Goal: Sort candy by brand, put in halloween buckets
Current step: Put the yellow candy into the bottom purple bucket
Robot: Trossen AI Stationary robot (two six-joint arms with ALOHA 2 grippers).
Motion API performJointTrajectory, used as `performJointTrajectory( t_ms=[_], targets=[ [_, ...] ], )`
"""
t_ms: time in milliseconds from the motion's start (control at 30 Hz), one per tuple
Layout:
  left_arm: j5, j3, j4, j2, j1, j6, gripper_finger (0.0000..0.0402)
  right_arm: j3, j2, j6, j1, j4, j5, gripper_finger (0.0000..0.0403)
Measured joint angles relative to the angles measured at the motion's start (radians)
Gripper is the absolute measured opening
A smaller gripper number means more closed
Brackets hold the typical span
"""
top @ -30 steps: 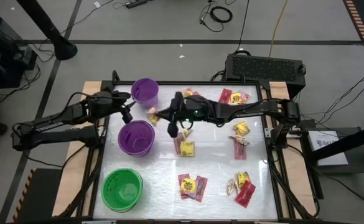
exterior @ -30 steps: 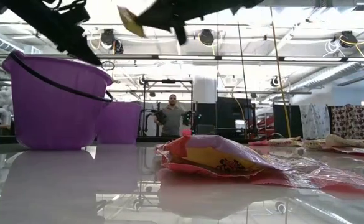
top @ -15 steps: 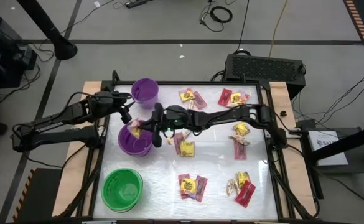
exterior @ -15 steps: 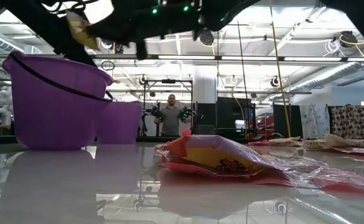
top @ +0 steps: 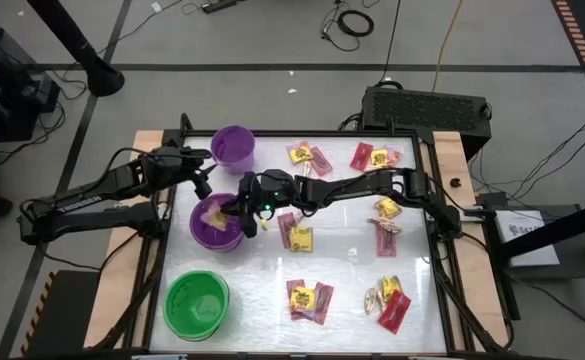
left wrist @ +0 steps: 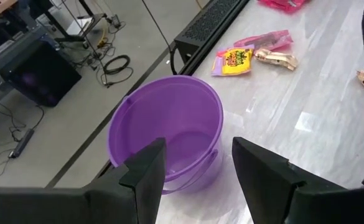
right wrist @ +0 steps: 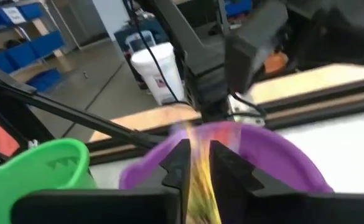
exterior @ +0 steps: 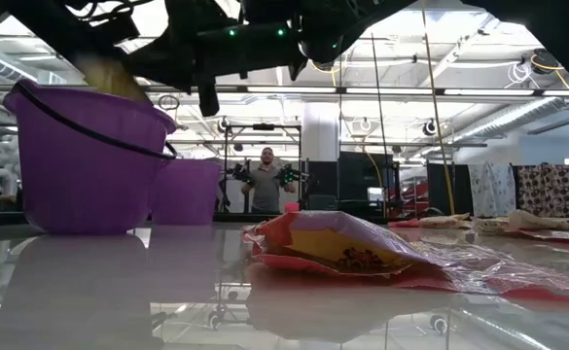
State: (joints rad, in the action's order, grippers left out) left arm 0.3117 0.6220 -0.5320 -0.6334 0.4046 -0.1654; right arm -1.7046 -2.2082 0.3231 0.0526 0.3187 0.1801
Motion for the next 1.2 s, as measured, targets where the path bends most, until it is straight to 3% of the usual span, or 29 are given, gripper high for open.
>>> performJointTrajectory(
  t_ms=[467, 667, 767, 967, 1133, 1200],
  targets=[
    [-0.133, 0.000, 0.000, 0.000, 0.000, -0.005, 0.0191, 0.000, 0.069, -0.028, -0.010, -0.098, -0.043, 0.0079],
    [-0.159, 0.000, 0.000, -0.001, 0.000, -0.005, 0.0191, 0.000, 0.186, -0.158, 0.038, -0.378, -0.059, 0.0079],
    [-0.158, 0.000, 0.003, -0.002, 0.000, -0.005, 0.0191, 0.000, 0.232, -0.170, 0.072, -0.510, -0.144, 0.0079],
    [-0.158, -0.001, 0.032, -0.017, 0.000, 0.032, 0.0191, 0.000, 0.269, -0.103, 0.211, -0.727, -0.282, 0.0080],
    [-0.104, -0.001, 0.037, -0.043, 0.000, 0.157, 0.0191, 0.000, 0.238, -0.052, 0.383, -0.830, -0.272, 0.0080],
    [-0.097, -0.001, 0.037, -0.057, 0.001, 0.196, 0.0191, 0.001, 0.218, -0.070, 0.435, -0.833, -0.204, 0.0080]
  ],
)
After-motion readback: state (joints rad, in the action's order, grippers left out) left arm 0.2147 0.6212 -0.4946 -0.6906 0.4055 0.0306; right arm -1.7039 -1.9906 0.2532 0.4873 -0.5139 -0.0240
